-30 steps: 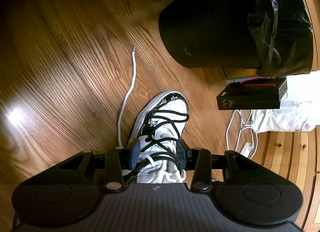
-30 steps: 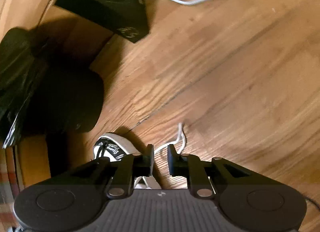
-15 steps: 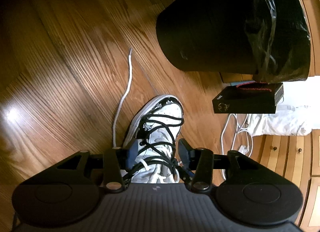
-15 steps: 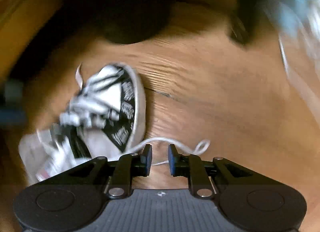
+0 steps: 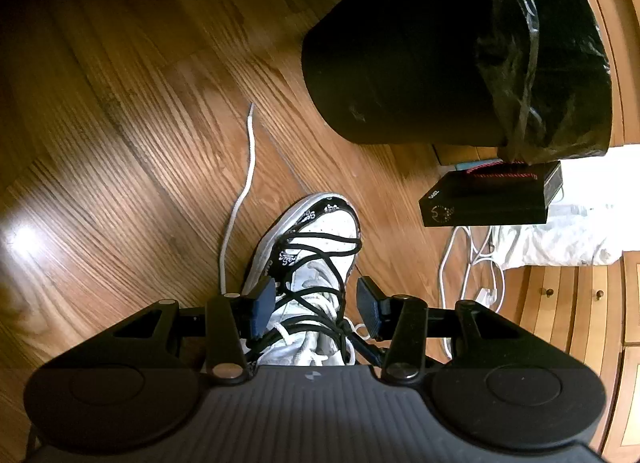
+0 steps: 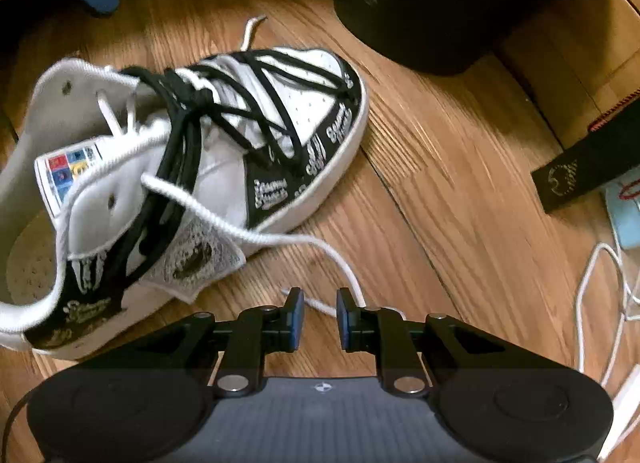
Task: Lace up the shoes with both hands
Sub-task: 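Tilt the right tool over the sneaker toward the loose white lace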
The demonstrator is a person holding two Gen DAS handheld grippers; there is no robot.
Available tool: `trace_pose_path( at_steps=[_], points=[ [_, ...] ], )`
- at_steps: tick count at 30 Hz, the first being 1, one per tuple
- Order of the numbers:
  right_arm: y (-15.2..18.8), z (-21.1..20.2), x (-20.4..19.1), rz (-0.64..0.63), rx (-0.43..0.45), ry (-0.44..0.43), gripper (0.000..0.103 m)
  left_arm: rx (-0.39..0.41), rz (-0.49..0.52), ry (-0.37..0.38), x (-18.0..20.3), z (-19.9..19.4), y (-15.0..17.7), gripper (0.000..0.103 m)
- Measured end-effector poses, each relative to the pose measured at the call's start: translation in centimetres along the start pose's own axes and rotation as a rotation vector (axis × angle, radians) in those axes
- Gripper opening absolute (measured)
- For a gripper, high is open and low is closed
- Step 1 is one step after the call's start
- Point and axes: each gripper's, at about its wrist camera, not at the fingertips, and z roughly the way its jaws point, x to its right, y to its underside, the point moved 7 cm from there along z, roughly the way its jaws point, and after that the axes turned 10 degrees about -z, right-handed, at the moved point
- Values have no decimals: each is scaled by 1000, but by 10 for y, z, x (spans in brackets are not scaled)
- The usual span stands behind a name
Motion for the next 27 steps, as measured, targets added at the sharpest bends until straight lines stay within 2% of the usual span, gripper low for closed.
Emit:
trace_pose_path(
  at_steps=[6, 10, 16, 22, 26, 27],
  points=[
    [0, 10, 1, -21, -51, -80, 20, 0, -8, 2, 0, 0, -3, 48],
    [1, 10, 1, -46, -59, -90, 20, 14, -10, -5, -1, 1, -5, 48],
    [-1, 15, 6, 0, -48, -115, 20, 12, -13, -14, -3, 3, -6, 48],
    [2, 16, 14, 117, -70, -157, 20, 16, -13, -21, -4, 5, -7, 48],
    [-1, 17, 12, 99, -64, -167, 19, 17, -14, -28, -5, 6, -8, 48],
    [-1, 18, 12, 104, -68, -169, 16, 15, -16, -28, -6, 6, -8, 48]
  ],
)
